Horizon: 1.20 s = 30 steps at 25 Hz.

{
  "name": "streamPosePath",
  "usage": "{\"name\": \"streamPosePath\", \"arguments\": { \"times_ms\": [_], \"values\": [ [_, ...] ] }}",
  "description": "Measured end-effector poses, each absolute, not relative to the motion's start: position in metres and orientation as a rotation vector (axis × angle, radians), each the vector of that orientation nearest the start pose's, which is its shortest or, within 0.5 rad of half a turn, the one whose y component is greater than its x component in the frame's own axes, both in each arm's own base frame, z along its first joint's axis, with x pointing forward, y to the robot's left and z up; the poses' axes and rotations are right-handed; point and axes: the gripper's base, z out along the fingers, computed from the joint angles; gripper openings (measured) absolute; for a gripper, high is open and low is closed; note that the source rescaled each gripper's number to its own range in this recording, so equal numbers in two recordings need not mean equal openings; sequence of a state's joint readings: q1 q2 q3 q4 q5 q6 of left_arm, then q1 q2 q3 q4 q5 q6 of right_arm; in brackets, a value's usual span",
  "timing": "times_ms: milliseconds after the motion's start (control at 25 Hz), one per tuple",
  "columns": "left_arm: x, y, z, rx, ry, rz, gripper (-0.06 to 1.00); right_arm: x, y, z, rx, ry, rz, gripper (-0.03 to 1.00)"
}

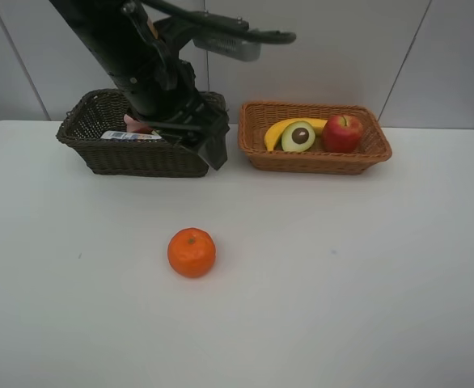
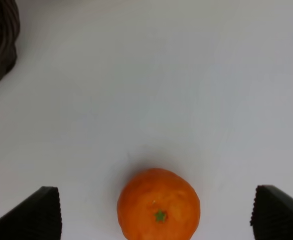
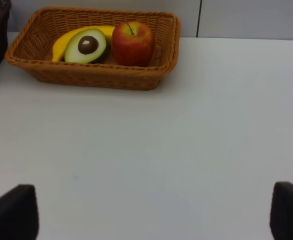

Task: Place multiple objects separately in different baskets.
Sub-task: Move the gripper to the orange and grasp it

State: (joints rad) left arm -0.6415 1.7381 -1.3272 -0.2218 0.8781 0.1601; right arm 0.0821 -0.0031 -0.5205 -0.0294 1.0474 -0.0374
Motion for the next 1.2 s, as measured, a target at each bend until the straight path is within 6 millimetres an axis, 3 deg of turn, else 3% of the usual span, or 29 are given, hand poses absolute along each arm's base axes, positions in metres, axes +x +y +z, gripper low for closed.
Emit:
{"name": "streamPosePath", "arguments": {
  "times_ms": [600, 1200],
  "values": [
    [0.289, -0.242, 0.191, 1.027, 2.826, -0.331, 1.0, -0.007, -0.003, 0.284, -0.118, 2.004, -0.006, 0.97],
    [0.281, -0.253, 0.151, 1.119, 2.943, -0.283, 1.0, -0.007, -0.003, 0.284, -0.118, 2.004, -0.006, 0.97]
  ]
}}
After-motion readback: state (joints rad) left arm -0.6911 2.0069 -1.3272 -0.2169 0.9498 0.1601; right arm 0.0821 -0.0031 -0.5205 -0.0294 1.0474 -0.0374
